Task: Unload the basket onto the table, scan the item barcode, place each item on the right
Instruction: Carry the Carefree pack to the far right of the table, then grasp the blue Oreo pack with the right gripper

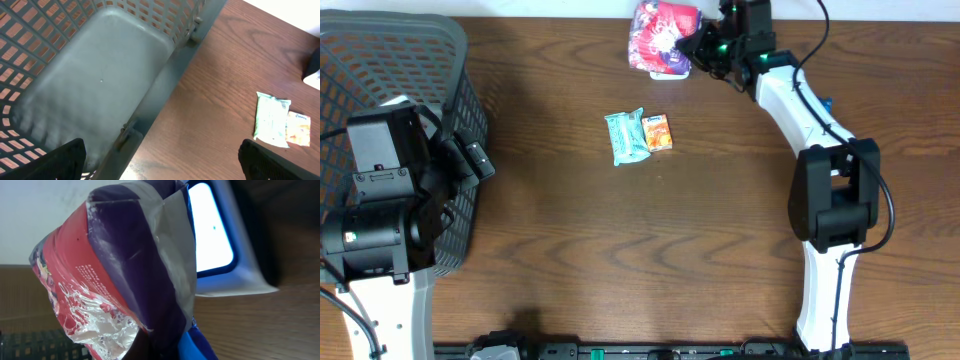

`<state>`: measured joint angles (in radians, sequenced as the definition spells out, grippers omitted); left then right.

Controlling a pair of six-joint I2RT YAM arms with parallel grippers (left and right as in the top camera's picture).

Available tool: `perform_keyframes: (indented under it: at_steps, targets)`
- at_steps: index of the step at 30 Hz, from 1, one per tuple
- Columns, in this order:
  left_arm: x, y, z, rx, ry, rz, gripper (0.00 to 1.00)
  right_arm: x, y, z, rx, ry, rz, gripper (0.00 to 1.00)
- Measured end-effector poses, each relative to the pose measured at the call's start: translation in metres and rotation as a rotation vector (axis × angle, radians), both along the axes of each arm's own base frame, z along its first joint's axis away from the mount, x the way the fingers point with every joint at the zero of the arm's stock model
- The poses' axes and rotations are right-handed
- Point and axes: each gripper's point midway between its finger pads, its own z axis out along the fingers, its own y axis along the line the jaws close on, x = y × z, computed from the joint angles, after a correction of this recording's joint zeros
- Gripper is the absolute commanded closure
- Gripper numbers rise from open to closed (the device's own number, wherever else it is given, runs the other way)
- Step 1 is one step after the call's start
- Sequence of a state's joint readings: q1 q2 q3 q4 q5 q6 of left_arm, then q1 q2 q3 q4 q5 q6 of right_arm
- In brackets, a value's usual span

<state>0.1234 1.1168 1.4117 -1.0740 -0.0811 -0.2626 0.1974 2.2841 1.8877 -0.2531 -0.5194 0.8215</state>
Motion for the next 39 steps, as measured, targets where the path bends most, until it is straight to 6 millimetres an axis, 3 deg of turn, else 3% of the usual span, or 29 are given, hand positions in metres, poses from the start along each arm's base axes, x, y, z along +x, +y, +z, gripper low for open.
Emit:
perform_keyframes:
  at_steps: [2, 5, 9, 10, 14, 18, 23, 25, 26, 29, 30, 34, 37, 39]
  targets:
    - [0.000, 0.000, 0.000, 0.000, 0.000, 0.000, 0.02, 0.003, -0.013, 0.003, 0.004, -0.001, -0.007, 0.99]
    - [0.000, 0.000, 0.000, 0.000, 0.000, 0.000, 0.02, 0.008, -0.053, 0.008, 0.001, 0.028, -0.042, 0.99]
    - [0.000, 0.000, 0.000, 0.000, 0.000, 0.000, 0.02, 0.004, -0.141, 0.014, -0.058, 0.110, -0.145, 0.99]
    - [0.000, 0.000, 0.000, 0.000, 0.001, 0.000, 0.02, -0.002, -0.171, 0.016, -0.091, 0.142, -0.190, 0.99]
    - [0.000, 0.000, 0.000, 0.000, 0.000, 0.000, 0.02, -0.036, -0.282, 0.019, -0.254, 0.250, -0.366, 0.99]
    - [0.000, 0.000, 0.000, 0.000, 0.000, 0.000, 0.02, -0.083, -0.373, 0.015, -0.436, 0.359, -0.506, 0.99]
    - [0.000, 0.000, 0.000, 0.000, 0.000, 0.000, 0.02, -0.137, -0.458, 0.005, -0.652, 0.489, -0.614, 0.99]
    - [0.000, 0.000, 0.000, 0.000, 0.000, 0.000, 0.02, -0.153, -0.484, 0.005, -0.720, 0.520, -0.644, 0.91]
    - [0.000, 0.000, 0.000, 0.000, 0.000, 0.000, 0.02, -0.160, -0.494, 0.005, -0.738, 0.530, -0.658, 0.77]
    - [0.000, 0.000, 0.000, 0.000, 0.000, 0.000, 0.02, -0.172, -0.518, 0.007, -0.776, 0.540, -0.690, 0.06]
    - [0.000, 0.000, 0.000, 0.000, 0.000, 0.000, 0.02, -0.175, -0.524, 0.008, -0.779, 0.537, -0.699, 0.01]
    - [0.000, 0.000, 0.000, 0.000, 0.000, 0.000, 0.02, -0.179, -0.529, 0.008, -0.769, 0.534, -0.688, 0.01]
    - [0.000, 0.000, 0.000, 0.000, 0.000, 0.000, 0.02, -0.177, -0.517, 0.005, -0.719, 0.526, -0.643, 0.01]
    - [0.000, 0.000, 0.000, 0.000, 0.000, 0.000, 0.02, -0.172, -0.505, 0.003, -0.666, 0.513, -0.603, 0.09]
